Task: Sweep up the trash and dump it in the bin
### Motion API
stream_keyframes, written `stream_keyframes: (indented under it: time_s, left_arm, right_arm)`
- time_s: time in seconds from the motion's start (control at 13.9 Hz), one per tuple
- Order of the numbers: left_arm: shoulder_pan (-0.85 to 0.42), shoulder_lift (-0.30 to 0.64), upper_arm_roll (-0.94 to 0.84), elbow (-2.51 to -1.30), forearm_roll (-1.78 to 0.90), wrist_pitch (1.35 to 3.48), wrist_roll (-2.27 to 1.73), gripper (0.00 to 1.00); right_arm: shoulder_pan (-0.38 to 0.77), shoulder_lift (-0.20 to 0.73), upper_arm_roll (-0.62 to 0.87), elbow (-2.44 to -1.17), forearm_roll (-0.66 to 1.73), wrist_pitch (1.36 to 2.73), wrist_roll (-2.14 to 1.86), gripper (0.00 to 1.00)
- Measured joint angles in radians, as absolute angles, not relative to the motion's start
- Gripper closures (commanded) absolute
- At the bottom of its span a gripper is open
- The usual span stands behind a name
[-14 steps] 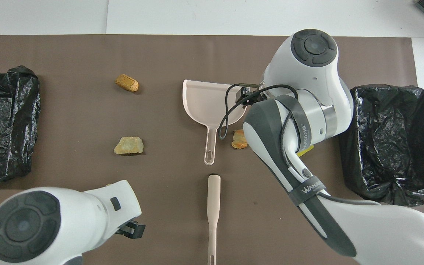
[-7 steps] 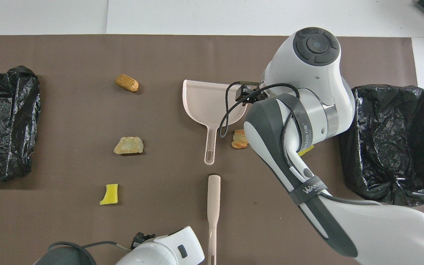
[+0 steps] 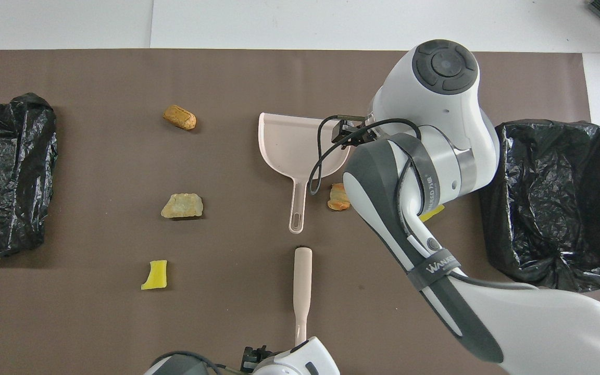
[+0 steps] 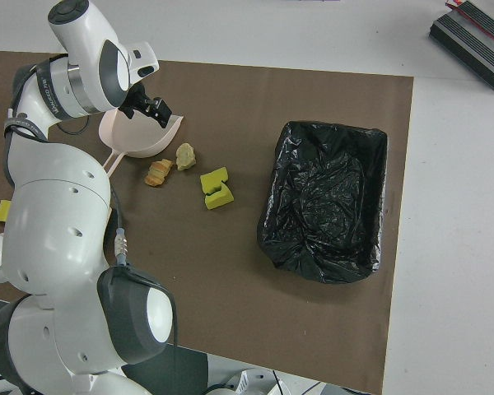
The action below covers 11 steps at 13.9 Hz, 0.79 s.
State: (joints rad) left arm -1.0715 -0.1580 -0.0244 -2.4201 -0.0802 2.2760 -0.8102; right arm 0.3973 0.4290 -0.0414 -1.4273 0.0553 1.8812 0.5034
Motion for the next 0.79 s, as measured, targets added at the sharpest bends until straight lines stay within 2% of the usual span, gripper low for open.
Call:
stream_keyframes:
  time_s: [0.07, 0.14, 0.29, 0.36, 0.51, 0.58, 0.79]
  left_arm:
    - [-1.082, -0.139, -0.025, -2.420, -0.080, 2.281, -0.820, 0.34]
    - [-1.089, -0.129, -0.025, -2.419, -0.080, 2.281, -0.825, 0.48]
    - [-1.093, -0.128, -0.023, -2.418, -0.080, 2.281, -0.828, 0.60]
    - [-1.093, -0.128, -0.022, -2.416, -0.080, 2.281, -0.828, 0.73]
    - [-1.093, -0.128, -0.021, -2.416, -0.080, 2.273, -0.828, 0.88]
    - [-1.093, -0.128, -0.021, -2.416, -0.080, 2.260, -0.829, 1.00]
    - [-1.093, -0.133, -0.011, -2.400, -0.080, 2.164, -0.831, 1.00]
  right_arm:
    - [0.397, 0.429, -0.041, -1.428, 0.055, 1.881, 0.503, 0.00]
    - [0.398, 0.430, -0.041, -1.428, 0.055, 1.881, 0.503, 0.00]
    - [0.398, 0.430, -0.041, -1.429, 0.055, 1.881, 0.503, 0.00]
    - [0.399, 0.431, -0.041, -1.430, 0.055, 1.881, 0.503, 0.00]
    - [0.399, 0.432, -0.041, -1.430, 0.055, 1.881, 0.503, 0.00]
    - [0.399, 0.432, -0.041, -1.430, 0.055, 1.881, 0.503, 0.00]
    - [0.399, 0.432, -0.041, -1.430, 0.055, 1.881, 0.503, 0.00]
